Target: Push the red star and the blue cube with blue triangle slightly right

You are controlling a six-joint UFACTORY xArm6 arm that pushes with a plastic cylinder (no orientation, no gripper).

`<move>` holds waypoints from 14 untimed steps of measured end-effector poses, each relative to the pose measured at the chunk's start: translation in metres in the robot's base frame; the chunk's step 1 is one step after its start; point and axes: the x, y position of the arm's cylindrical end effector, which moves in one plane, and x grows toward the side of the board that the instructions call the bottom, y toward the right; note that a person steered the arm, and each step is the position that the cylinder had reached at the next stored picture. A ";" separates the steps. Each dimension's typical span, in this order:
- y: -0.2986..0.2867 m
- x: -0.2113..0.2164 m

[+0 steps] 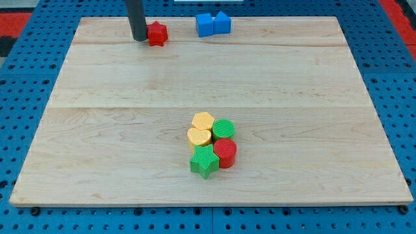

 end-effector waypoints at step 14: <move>0.068 -0.006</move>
